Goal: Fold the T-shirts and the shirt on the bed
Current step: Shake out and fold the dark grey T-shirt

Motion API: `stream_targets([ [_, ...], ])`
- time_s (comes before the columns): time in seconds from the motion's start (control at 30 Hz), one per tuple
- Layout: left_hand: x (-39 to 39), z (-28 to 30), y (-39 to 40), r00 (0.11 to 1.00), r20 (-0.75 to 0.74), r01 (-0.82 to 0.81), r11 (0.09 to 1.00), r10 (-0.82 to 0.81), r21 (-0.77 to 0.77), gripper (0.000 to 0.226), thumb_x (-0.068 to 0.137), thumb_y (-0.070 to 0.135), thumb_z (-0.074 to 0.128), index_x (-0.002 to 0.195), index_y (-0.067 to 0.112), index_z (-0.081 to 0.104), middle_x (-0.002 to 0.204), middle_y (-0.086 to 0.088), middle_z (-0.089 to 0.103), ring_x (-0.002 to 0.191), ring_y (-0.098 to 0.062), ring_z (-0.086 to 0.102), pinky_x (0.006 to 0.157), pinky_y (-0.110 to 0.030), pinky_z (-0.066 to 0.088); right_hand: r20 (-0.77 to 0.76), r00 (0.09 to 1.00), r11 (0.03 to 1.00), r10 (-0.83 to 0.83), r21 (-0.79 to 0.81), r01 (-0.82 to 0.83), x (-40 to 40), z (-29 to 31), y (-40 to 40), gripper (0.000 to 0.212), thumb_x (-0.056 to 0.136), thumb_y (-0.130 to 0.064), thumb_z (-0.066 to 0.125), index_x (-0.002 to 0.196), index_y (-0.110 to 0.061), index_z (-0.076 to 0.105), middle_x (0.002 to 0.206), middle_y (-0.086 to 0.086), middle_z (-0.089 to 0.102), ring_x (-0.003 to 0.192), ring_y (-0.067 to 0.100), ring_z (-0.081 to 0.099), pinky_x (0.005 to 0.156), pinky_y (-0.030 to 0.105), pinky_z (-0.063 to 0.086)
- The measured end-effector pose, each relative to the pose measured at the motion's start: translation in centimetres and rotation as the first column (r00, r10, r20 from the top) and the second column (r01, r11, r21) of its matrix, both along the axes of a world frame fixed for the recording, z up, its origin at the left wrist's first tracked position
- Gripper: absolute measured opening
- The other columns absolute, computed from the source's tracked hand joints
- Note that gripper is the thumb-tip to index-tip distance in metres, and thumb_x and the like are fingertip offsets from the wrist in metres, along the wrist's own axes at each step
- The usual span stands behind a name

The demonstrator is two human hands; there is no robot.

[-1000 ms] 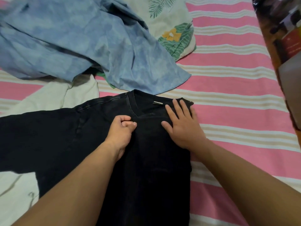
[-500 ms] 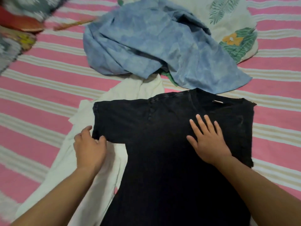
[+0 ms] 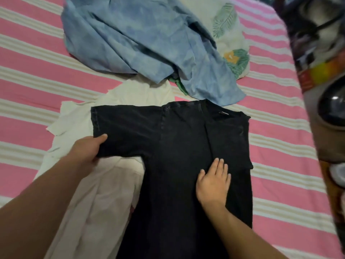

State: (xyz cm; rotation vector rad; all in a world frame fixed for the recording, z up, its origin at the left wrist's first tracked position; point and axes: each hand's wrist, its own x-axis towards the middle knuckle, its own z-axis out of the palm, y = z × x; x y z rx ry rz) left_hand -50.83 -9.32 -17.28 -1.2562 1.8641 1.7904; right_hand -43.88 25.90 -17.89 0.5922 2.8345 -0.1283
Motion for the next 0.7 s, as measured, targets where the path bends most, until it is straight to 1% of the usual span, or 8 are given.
stream_targets([
  [0.1, 0.8, 0.6, 0.8, 0.996, -0.018, 0.092, 0.995, -0.093, -0.048, 0.021, 0.098, 0.031, 0.065, 0.099, 0.01, 0.065, 0.089, -0.014, 0.069, 0.071, -0.029, 0.064, 0.059, -0.034, 0.045, 0.183, 0.981, 0.998, -0.062, -0.005, 0.064, 1.7, 1.2, -1.1, 0.071, 0.104, -0.039, 0.032, 0.16, -0.006, 0.003, 0.169, 0.011, 0.001, 0.156, 0.028, 0.002, 0.125, 0.047, 0.007],
  [0.2, 1.5, 2.0, 1.3, 0.999, -0.014, 0.049, 0.992, -0.051, -0.117, 0.018, 0.094, 0.023, 0.067, 0.106, 0.009, 0.066, 0.106, -0.015, 0.071, 0.091, -0.033, 0.068, 0.083, -0.045, 0.058, 0.373, 0.901, 0.958, -0.222, -0.09, 0.273, 0.1, 4.6, -2.1, 0.075, 0.1, -0.04, 0.041, 0.16, -0.01, 0.009, 0.169, 0.011, 0.0, 0.155, 0.033, 0.003, 0.125, 0.047, 0.01],
  [0.3, 0.9, 6.0, 2.9, 0.986, -0.165, 0.009, 0.995, -0.026, -0.101, 0.02, 0.092, 0.01, 0.06, 0.111, 0.013, 0.065, 0.103, -0.004, 0.07, 0.089, -0.02, 0.066, 0.075, -0.026, 0.054, 0.113, 0.992, 0.964, -0.05, -0.255, 0.077, -3.0, 8.6, -4.2, 0.065, 0.099, -0.039, 0.051, 0.154, -0.01, 0.036, 0.166, 0.01, 0.021, 0.15, 0.03, 0.023, 0.121, 0.038, 0.022],
  [0.37, 0.3, 9.9, 6.2, 0.919, -0.362, 0.131, 0.987, -0.156, -0.093, 0.037, 0.092, 0.002, 0.055, 0.126, 0.017, 0.062, 0.113, 0.002, 0.069, 0.095, -0.01, 0.067, 0.079, -0.018, 0.054, 0.085, 0.993, 0.752, -0.079, -0.649, 0.115, -5.5, 12.8, -6.8, 0.063, 0.096, -0.044, 0.06, 0.15, -0.015, 0.045, 0.156, 0.0, 0.043, 0.139, 0.017, 0.044, 0.112, 0.03, 0.034],
  [0.43, 0.0, 12.8, 10.8, 0.763, -0.515, 0.409, 0.909, -0.39, -0.081, 0.064, 0.091, -0.003, 0.055, 0.148, 0.024, 0.047, 0.137, 0.01, 0.058, 0.121, -0.005, 0.059, 0.107, -0.024, 0.046, 0.24, 0.966, 0.3, -0.101, -0.918, 0.259, -7.6, 16.0, -8.7, 0.073, 0.085, -0.051, 0.073, 0.144, -0.015, 0.052, 0.136, -0.003, 0.063, 0.121, 0.011, 0.06, 0.105, 0.029, 0.043],
  [0.53, 1.5, 13.4, 17.6, 0.531, -0.475, 0.7, 0.679, -0.702, -0.22, 0.076, 0.091, 0.011, 0.059, 0.157, 0.032, 0.028, 0.149, 0.011, 0.042, 0.141, -0.009, 0.038, 0.12, -0.031, 0.031, 0.278, 0.931, 0.264, -0.238, -0.904, 0.338, -10.3, 17.4, -8.3, 0.07, 0.071, -0.044, 0.087, 0.125, -0.005, 0.063, 0.112, 0.012, 0.073, 0.103, 0.027, 0.071, 0.095, 0.044, 0.056],
  [0.6, 4.8, 12.1, 18.8, 0.663, -0.323, 0.626, 0.737, -0.675, -0.254, 0.072, 0.093, 0.028, 0.062, 0.156, 0.034, 0.028, 0.144, 0.003, 0.041, 0.137, -0.018, 0.04, 0.116, -0.038, 0.036, 0.262, 0.843, 0.271, -0.47, -0.866, 0.421, -10.7, 15.9, -5.8, 0.033, 0.088, -0.022, 0.075, 0.115, -0.006, 0.068, 0.105, 0.015, 0.075, 0.095, 0.034, 0.073, 0.084, 0.048, 0.06],
  [0.7, 14.5, 8.3, 15.9, 0.832, 0.054, 0.506, 0.716, -0.552, -0.48, 0.073, 0.09, 0.036, 0.07, 0.154, 0.026, 0.036, 0.139, -0.006, 0.047, 0.126, -0.027, 0.047, 0.106, -0.04, 0.043, 0.494, 0.64, -0.066, -0.588, -0.818, 0.572, -9.1, 13.8, -2.7, 0.029, 0.104, -0.022, 0.052, 0.126, -0.006, 0.064, 0.12, 0.015, 0.071, 0.106, 0.034, 0.069, 0.078, 0.048, 0.058],
])
